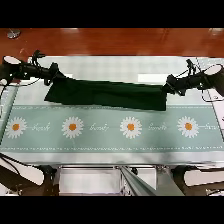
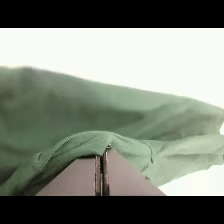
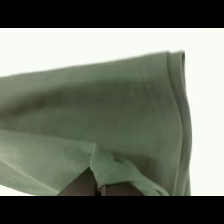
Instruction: Fold the shirts.
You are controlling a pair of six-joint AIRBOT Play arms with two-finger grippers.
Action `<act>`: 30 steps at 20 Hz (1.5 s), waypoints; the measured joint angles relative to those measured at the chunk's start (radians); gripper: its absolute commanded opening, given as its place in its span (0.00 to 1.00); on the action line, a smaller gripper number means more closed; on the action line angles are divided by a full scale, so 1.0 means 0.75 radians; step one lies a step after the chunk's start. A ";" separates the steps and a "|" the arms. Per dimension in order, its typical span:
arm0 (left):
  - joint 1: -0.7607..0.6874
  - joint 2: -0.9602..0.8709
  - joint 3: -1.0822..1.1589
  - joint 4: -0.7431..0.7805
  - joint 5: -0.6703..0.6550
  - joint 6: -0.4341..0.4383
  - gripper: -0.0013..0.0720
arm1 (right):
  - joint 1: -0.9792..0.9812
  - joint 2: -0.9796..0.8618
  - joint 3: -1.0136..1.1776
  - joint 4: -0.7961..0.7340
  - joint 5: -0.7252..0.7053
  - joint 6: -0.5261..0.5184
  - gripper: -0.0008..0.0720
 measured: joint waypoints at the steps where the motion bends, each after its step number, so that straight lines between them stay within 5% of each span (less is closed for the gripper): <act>1: -0.003 -0.033 0.045 -0.004 0.001 -0.005 0.05 | -0.001 -0.024 0.017 0.009 -0.009 -0.001 0.05; 2: -0.005 -0.066 0.082 -0.003 0.001 -0.013 0.11 | -0.001 -0.049 0.031 0.021 -0.017 0.000 0.23; 3: -0.008 -0.091 0.111 -0.001 -0.006 -0.018 0.50 | -0.001 -0.070 0.040 0.037 -0.027 0.001 0.68; 4: -0.012 -0.109 0.130 -0.002 -0.006 -0.022 0.98 | -0.001 -0.092 0.047 0.053 -0.039 0.001 0.88; 8: 0.009 -0.143 0.216 0.053 -0.161 -0.012 0.98 | -0.043 -0.124 0.087 0.089 0.010 -0.024 0.87; 14: 0.187 0.043 0.157 0.498 -0.362 -0.095 0.98 | -0.232 -0.083 0.075 -0.156 0.253 0.004 0.87; 22: 0.135 0.706 -0.601 0.288 0.155 0.090 0.98 | -0.162 -0.126 -0.086 0.010 0.177 -0.039 0.86; 23: 0.092 0.761 -0.655 0.253 0.192 0.114 0.98 | -0.135 -0.143 -0.078 0.043 0.152 -0.047 0.80; 25: -0.010 0.822 -0.721 0.205 0.222 0.143 0.96 | -0.080 -0.179 -0.043 0.056 0.121 -0.054 0.04; 26: -0.066 0.837 -0.741 0.187 0.248 0.153 0.64 | -0.055 -0.192 -0.022 0.044 0.116 -0.051 0.05; 27: -0.117 0.844 -0.754 0.174 0.257 0.160 0.04 | -0.034 -0.195 0.010 0.045 0.121 -0.053 0.05; 30: -0.264 0.842 -0.777 0.152 0.307 0.179 0.05 | -0.010 -0.145 0.080 0.033 0.190 -0.051 0.05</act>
